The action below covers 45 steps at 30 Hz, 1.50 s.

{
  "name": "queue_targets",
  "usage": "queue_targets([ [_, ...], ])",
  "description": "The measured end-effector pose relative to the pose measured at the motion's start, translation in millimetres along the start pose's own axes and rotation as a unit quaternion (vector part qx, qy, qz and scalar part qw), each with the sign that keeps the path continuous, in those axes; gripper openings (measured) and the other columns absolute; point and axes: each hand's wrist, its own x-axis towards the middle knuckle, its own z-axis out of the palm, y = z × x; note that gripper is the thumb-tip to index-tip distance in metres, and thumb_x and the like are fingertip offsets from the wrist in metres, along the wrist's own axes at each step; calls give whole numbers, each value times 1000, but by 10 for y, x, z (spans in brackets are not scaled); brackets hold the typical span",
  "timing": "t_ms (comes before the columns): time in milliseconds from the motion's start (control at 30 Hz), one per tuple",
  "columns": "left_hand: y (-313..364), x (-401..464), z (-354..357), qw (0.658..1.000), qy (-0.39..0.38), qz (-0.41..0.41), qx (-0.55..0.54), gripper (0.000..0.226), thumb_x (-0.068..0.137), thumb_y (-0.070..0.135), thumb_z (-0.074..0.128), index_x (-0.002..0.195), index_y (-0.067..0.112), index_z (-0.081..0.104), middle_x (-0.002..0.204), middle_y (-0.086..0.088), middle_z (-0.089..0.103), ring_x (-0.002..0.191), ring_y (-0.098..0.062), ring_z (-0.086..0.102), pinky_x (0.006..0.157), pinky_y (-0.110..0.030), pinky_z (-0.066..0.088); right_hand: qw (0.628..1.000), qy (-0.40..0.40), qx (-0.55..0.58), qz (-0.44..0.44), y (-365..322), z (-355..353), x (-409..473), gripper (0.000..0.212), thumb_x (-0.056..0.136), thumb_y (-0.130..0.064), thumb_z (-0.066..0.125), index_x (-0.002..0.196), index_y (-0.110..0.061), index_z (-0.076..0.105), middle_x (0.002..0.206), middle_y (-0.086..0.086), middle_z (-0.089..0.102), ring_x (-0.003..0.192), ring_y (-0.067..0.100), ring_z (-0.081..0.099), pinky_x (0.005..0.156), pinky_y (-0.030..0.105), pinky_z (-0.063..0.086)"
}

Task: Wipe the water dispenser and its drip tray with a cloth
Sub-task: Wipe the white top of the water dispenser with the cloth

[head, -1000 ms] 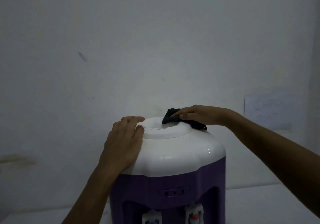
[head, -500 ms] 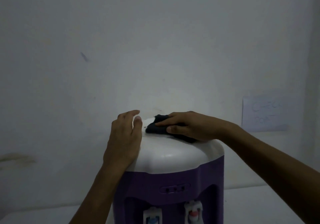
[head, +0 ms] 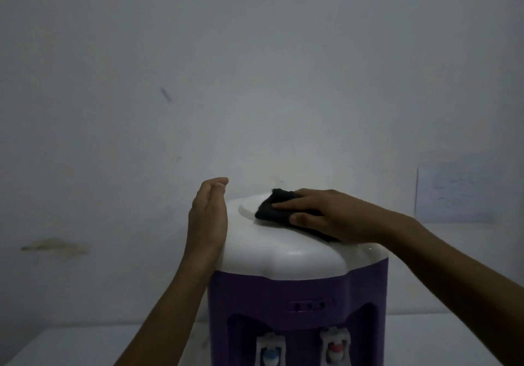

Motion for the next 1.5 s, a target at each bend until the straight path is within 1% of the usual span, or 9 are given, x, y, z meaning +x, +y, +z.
queue_targets([
  [133, -13, 3, 8, 1000, 10, 19, -6, 29, 100, 24, 30, 117, 29, 53, 117, 14, 49, 113, -7, 44, 95, -25, 33, 1000, -1, 8, 0, -18, 0, -59, 38, 101, -37, 36, 137, -46, 39, 143, -26, 34, 125, 0, 38, 104, 22, 30],
  [300, -42, -2, 74, 996, -14, 70, 59, 32, 100, 29, 31, 125, 24, 51, 127, 8, 50, 113, -5, 42, 90, -20, 30, 998, -57, -20, -9, -237, 45, 444, 40, 101, -39, 31, 141, -39, 36, 149, -9, 33, 130, 14, 37, 109, 36, 30],
  [433, -86, -10, 141, 984, -29, 104, 145, 39, 98, 35, 32, 130, 22, 49, 135, 3, 48, 125, -13, 39, 95, -23, 31, 994, -102, 34, 23, -302, 51, 837, 42, 102, -40, 28, 137, -26, 45, 142, -1, 45, 128, 20, 42, 109, 36, 28],
  [533, -96, -28, 154, 974, -32, 122, 188, 41, 97, 37, 31, 131, 22, 48, 136, 4, 48, 125, -12, 38, 98, -26, 30, 990, -117, 28, 73, -167, -5, 971, 43, 101, -45, 25, 137, -32, 44, 135, -3, 50, 123, 19, 45, 105, 34, 28],
  [733, -111, -15, 182, 959, -28, 135, 247, 38, 97, 38, 31, 124, 22, 54, 132, 5, 51, 120, -12, 40, 96, -25, 31, 984, -110, -57, 127, 282, -89, 1005, 39, 101, -24, 35, 138, -30, 43, 130, 5, 52, 111, 24, 48, 94, 36, 36],
  [867, -120, -9, 181, 953, -27, 136, 268, 36, 98, 36, 30, 119, 20, 56, 129, 3, 53, 117, -15, 43, 95, -28, 34, 982, -81, -81, 152, 394, -159, 883, 36, 99, -34, 37, 133, -31, 50, 129, 0, 54, 115, 25, 46, 89, 33, 33],
  [1067, -136, -2, 177, 956, -35, 118, 267, 40, 97, 39, 30, 117, 18, 57, 129, 2, 53, 118, -17, 43, 98, -34, 36, 976, -51, -57, 206, 551, -323, 630, 36, 95, -47, 40, 114, -29, 65, 119, -5, 60, 109, 21, 51, 95, 36, 40],
  [1267, -122, -15, 178, 957, -32, 114, 264, 39, 97, 38, 31, 116, 19, 58, 128, 3, 54, 118, -18, 43, 98, -36, 36, 978, -7, -11, 206, 620, -392, 320, 36, 95, -47, 42, 69, -28, 58, 80, -10, 59, 80, 13, 51, 75, 28, 39],
  [1500, -96, -30, 174, 958, -35, 109, 265, 37, 97, 38, 31, 116, 21, 58, 129, 3, 52, 121, -18, 41, 98, -35, 34, 980, 35, 69, 183, 690, -319, -32, 35, 96, -46, 42, 103, -24, 68, 98, -11, 66, 93, 10, 59, 85, 27, 44],
])
